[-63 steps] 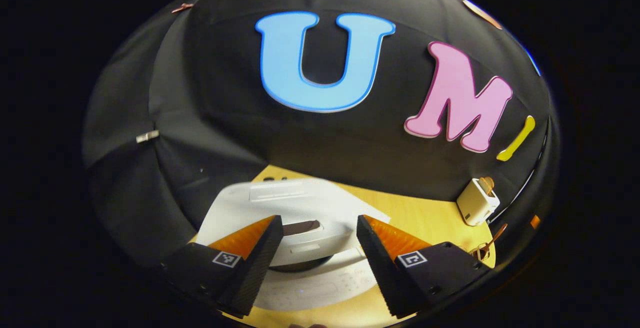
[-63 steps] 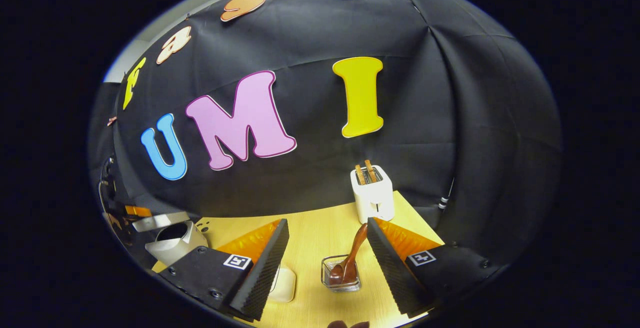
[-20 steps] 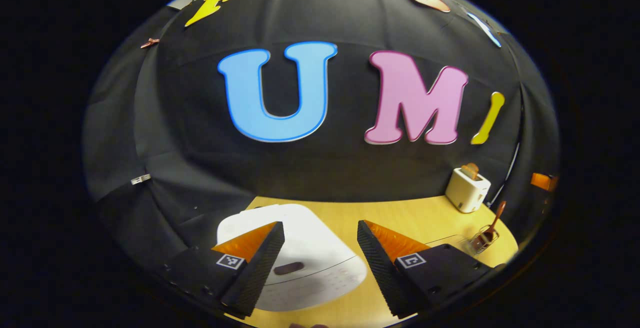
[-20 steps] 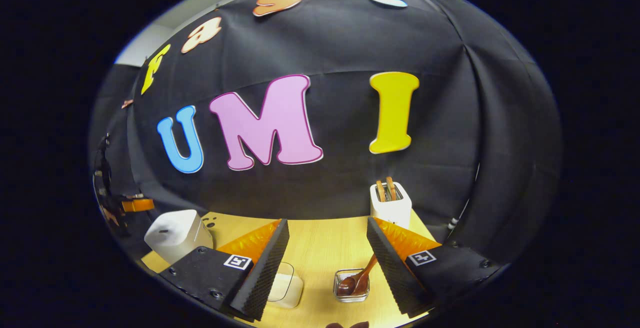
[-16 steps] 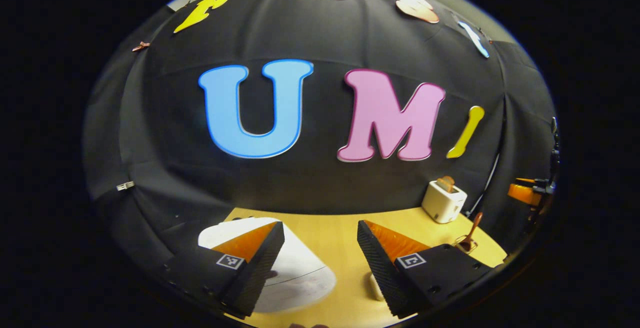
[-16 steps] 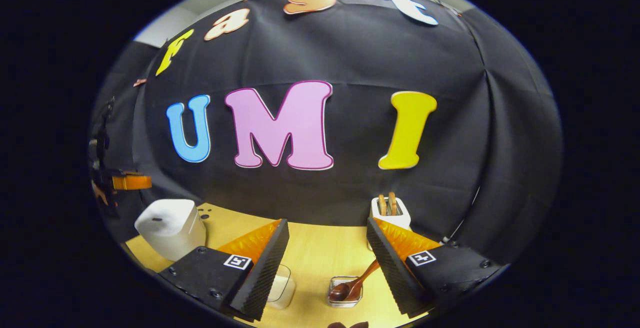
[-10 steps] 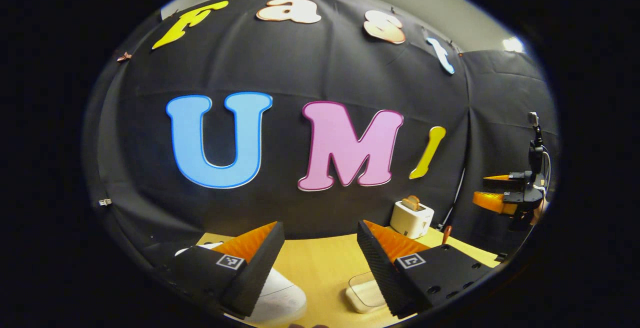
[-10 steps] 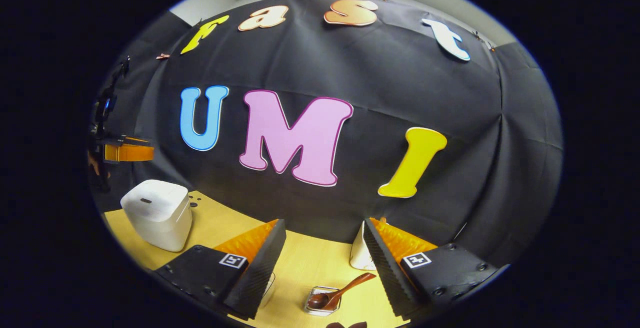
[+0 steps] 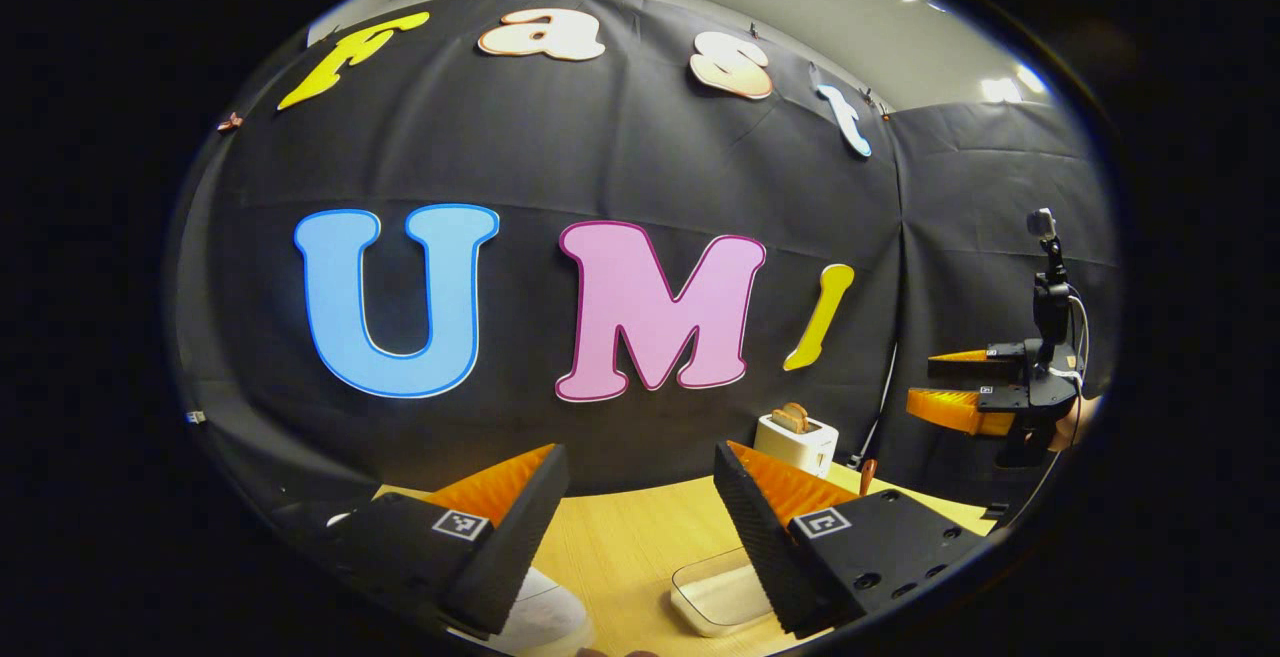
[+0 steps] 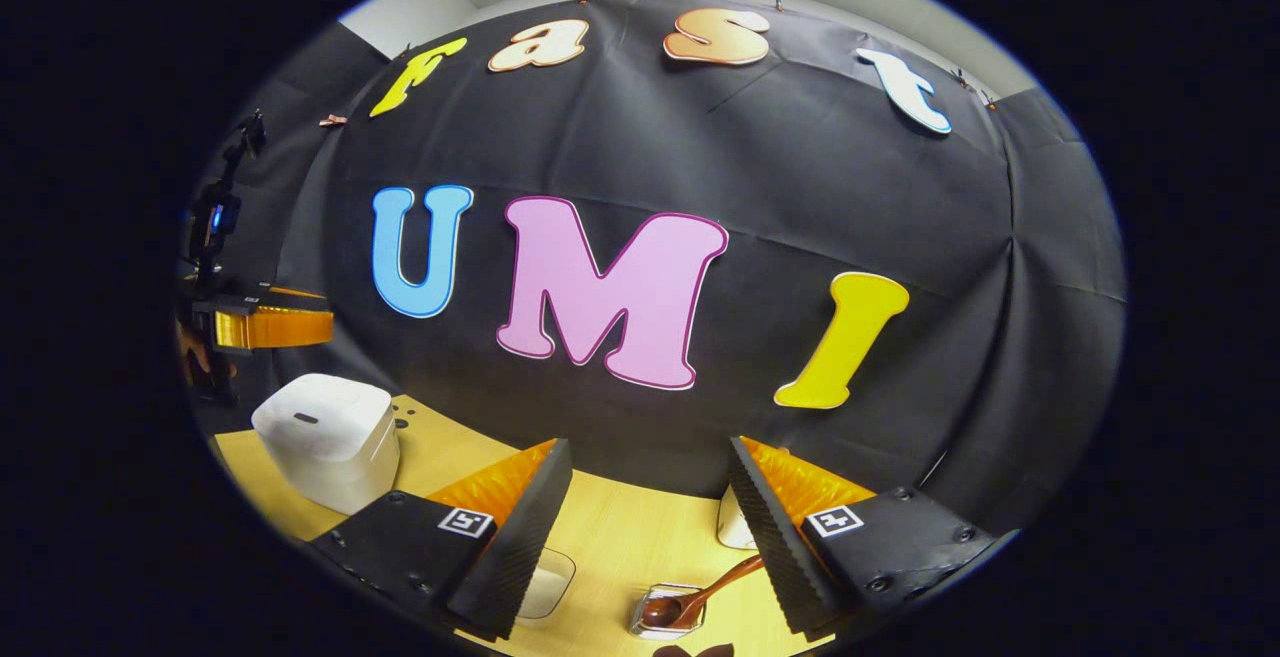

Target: Close the left gripper, press the button to open the rice cooker; take a wooden spoon from the chopstick holder with the right hand, scoop a spoonful of rice and pour it into the rice cooker, then put the wooden spoon back into the chopstick holder.

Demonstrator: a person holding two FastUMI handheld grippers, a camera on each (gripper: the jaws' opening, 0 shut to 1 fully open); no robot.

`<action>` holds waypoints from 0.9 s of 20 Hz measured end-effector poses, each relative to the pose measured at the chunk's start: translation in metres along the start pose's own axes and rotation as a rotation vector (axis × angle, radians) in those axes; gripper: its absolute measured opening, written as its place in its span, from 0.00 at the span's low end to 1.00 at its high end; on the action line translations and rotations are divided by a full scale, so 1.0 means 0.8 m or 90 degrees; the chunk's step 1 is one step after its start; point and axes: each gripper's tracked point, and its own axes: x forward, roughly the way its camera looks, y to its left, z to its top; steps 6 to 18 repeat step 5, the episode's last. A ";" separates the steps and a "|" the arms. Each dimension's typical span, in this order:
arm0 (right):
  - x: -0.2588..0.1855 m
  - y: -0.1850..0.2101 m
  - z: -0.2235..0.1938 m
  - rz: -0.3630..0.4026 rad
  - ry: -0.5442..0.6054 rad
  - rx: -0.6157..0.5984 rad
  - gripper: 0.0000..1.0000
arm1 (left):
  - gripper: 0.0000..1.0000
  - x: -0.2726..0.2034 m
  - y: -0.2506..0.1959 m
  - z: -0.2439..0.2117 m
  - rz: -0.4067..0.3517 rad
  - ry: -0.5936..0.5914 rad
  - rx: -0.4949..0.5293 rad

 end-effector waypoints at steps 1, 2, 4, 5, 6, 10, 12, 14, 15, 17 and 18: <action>0.001 0.002 0.002 0.000 -0.003 0.006 0.97 | 0.95 0.000 -0.001 0.002 0.002 -0.004 0.002; 0.001 0.006 0.005 0.004 -0.006 0.013 0.97 | 0.95 0.001 -0.004 0.002 -0.002 -0.007 0.003; 0.002 0.009 0.007 0.005 -0.012 0.016 0.97 | 0.95 0.002 -0.005 0.001 -0.002 -0.007 0.006; 0.004 0.009 0.008 0.005 -0.013 0.016 0.97 | 0.95 0.002 -0.005 0.000 0.000 -0.004 0.010; 0.004 0.009 0.008 0.005 -0.013 0.016 0.97 | 0.95 0.002 -0.005 0.000 0.000 -0.004 0.010; 0.004 0.009 0.008 0.005 -0.013 0.016 0.97 | 0.95 0.002 -0.005 0.000 0.000 -0.004 0.010; 0.004 0.009 0.008 0.005 -0.013 0.016 0.97 | 0.95 0.002 -0.005 0.000 0.000 -0.004 0.010; 0.004 0.009 0.008 0.005 -0.013 0.016 0.97 | 0.95 0.002 -0.005 0.000 0.000 -0.004 0.010; 0.004 0.009 0.008 0.005 -0.013 0.016 0.97 | 0.95 0.002 -0.005 0.000 0.000 -0.004 0.010; 0.004 0.009 0.008 0.005 -0.013 0.016 0.97 | 0.95 0.002 -0.005 0.000 0.000 -0.004 0.010; 0.004 0.009 0.008 0.005 -0.013 0.016 0.97 | 0.95 0.002 -0.005 0.000 0.000 -0.004 0.010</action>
